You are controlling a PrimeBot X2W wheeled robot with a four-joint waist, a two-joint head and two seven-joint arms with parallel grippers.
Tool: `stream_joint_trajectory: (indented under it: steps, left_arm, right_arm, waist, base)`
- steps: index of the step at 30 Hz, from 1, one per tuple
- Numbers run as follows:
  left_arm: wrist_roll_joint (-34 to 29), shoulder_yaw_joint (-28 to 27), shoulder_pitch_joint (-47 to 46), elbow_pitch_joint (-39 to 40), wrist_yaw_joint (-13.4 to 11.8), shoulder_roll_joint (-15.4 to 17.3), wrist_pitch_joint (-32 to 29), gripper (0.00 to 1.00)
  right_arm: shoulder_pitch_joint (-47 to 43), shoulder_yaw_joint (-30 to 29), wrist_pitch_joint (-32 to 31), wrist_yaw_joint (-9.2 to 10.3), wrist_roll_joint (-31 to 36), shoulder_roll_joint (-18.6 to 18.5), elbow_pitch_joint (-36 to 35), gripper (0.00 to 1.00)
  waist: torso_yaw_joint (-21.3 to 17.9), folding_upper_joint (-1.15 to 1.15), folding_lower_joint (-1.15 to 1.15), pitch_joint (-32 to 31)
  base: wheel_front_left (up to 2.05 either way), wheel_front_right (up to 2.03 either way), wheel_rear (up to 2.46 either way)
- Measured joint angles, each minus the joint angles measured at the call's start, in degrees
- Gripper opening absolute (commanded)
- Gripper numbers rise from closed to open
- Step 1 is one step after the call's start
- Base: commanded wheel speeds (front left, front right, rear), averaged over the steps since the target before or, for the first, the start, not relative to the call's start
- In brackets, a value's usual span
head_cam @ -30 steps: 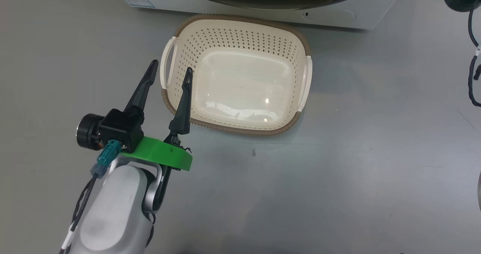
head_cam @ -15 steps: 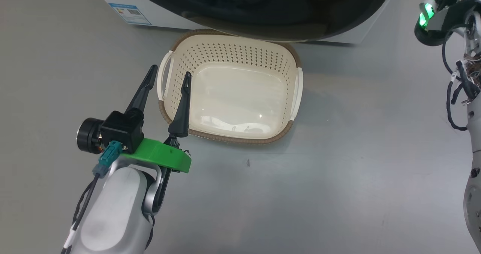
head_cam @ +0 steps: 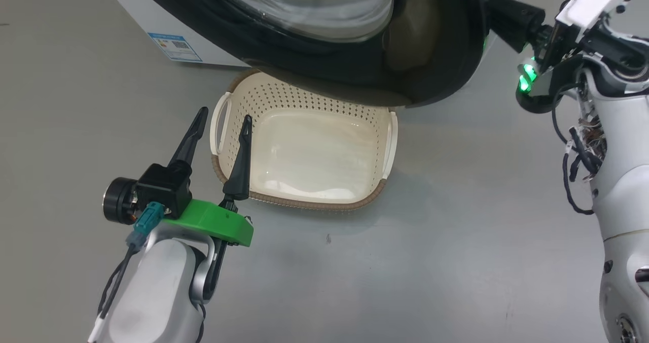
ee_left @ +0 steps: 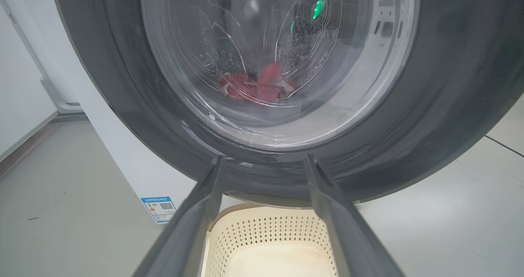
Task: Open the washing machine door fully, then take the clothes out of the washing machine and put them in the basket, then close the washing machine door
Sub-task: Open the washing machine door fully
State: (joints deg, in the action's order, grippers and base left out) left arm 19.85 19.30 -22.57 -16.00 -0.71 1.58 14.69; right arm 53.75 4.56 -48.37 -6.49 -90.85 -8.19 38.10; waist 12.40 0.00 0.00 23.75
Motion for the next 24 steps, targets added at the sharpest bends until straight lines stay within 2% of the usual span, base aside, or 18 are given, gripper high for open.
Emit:
stream_joint_trajectory:
  steps: [14,24]
  left_arm:
    - [-1.3,-0.09,1.54,-1.67,0.09,0.02,0.0,1.0]
    - [-1.81,-0.68,3.89,-3.0,0.51,0.04,0.0,1.0]
  right_arm:
    - [-5.14,1.54,-1.34,-0.16,-1.07,2.22,0.12,0.0]
    - [-9.56,4.67,-2.43,-0.48,-2.02,4.09,-0.44,0.0]
  waist:
    - [-0.99,0.0,0.0,-4.28]
    - [-1.96,0.0,0.0,-7.61]
  base:
    - [0.0,0.0,0.0]
    - [0.0,0.0,0.0]
